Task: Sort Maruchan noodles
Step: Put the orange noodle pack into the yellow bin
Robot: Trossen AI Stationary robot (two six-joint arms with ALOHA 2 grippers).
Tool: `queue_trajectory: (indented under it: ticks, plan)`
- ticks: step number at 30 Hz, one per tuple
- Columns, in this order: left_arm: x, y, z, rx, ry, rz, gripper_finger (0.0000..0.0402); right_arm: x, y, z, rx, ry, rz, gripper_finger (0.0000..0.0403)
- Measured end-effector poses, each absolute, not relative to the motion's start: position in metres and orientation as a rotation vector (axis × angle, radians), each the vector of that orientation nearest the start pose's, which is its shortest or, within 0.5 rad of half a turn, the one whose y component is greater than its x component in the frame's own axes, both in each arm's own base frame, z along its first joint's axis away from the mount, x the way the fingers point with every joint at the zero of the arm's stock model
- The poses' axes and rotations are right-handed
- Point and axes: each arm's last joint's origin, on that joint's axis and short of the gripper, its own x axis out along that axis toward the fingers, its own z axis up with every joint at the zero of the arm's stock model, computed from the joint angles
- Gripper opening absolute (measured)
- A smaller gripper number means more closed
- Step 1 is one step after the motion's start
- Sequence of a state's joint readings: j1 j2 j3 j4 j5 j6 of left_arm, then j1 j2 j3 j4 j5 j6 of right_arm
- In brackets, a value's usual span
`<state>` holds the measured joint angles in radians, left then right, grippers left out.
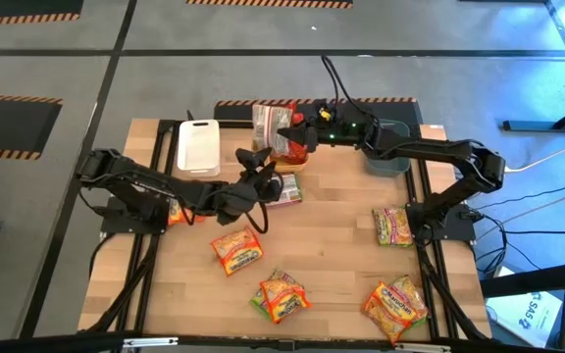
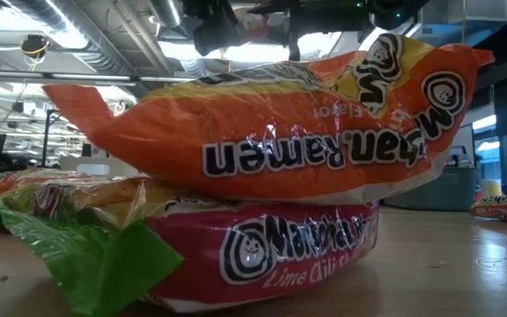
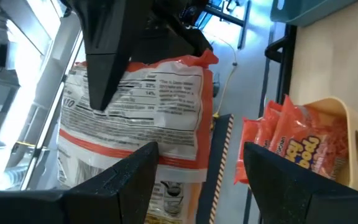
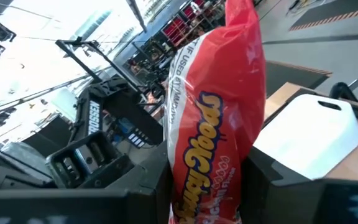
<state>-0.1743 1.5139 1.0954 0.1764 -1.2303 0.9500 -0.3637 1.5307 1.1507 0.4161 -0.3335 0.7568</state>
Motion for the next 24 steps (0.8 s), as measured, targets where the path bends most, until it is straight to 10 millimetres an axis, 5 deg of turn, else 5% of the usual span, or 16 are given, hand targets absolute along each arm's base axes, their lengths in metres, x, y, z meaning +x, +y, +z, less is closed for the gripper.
queue_trajectory:
  ticks: [13,24]
  plan:
    - [0.3297,-0.0291,0.3104,1.034,0.663,0.897,0.0226,0.3354,-0.1136,0.3363,0.772,-0.034,0.018,0.0118]
    - [0.3299,-0.0294,0.3105,1.019,0.647,0.891,0.0128,0.3357,-0.1129,0.3341,0.811,-0.013,0.013,0.0147]
